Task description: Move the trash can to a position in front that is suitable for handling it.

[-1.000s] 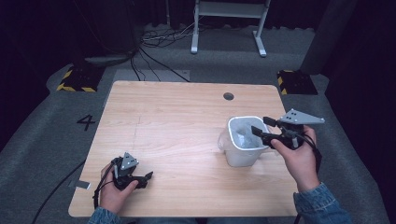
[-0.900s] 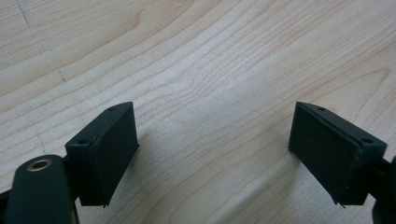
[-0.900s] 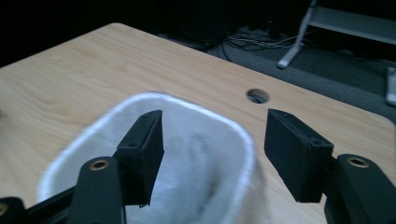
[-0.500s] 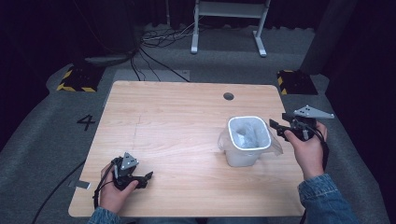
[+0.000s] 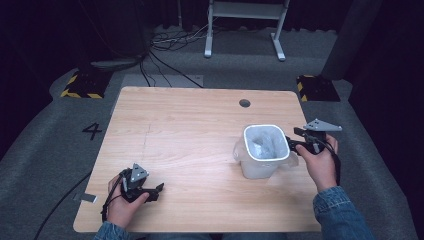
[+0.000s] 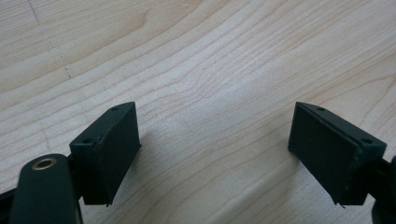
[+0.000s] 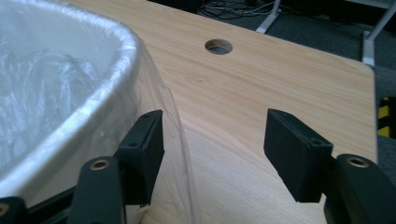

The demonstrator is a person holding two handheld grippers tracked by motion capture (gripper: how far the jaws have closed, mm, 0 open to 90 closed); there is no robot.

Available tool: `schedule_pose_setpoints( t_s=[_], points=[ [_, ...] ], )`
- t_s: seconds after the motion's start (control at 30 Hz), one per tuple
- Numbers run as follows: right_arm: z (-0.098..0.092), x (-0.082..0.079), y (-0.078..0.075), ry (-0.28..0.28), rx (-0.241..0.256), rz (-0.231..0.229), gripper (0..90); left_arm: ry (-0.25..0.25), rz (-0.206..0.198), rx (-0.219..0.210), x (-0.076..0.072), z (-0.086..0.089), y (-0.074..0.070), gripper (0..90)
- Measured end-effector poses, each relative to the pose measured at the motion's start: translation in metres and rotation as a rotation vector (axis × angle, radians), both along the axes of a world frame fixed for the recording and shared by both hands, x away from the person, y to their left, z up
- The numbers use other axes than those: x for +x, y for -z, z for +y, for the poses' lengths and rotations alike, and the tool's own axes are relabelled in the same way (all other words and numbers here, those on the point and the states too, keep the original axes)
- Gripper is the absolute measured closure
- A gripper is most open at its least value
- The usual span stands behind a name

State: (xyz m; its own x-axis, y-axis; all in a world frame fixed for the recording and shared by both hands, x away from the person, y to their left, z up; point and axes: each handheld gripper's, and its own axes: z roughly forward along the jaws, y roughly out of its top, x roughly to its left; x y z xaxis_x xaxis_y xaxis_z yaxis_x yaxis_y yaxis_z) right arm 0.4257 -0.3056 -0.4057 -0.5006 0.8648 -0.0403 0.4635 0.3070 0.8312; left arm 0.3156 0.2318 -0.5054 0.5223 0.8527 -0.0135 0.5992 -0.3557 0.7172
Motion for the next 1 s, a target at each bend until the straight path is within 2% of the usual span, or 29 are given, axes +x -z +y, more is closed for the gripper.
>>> schedule_pose_setpoints(
  t_s=[0.17, 0.23, 0.37, 0.9, 1.0],
  points=[
    [0.008, -0.005, 0.008, -0.057, 0.022, 0.016, 38.2, -0.024, -0.04, 0.001, -0.002, 0.0, -0.002, 23.6],
    [0.013, -0.007, 0.009, -0.084, 0.017, 0.005, 38.2, -0.028, -0.056, -0.027, -0.001, 0.0, -0.004, 23.6],
    [0.024, -0.01, 0.013, -0.126, 0.042, 0.013, 38.1, -0.024, -0.076, -0.051, -0.003, -0.003, -0.008, 24.0],
    [0.084, -0.048, 0.019, -0.246, 0.036, 0.033, 36.8, 0.045, -0.119, -0.044, -0.011, -0.02, -0.022, 23.6],
    [0.095, -0.053, 0.019, -0.277, 0.01, 0.027, 36.8, 0.057, -0.122, -0.046, -0.012, -0.023, -0.024, 23.6]
  ],
)
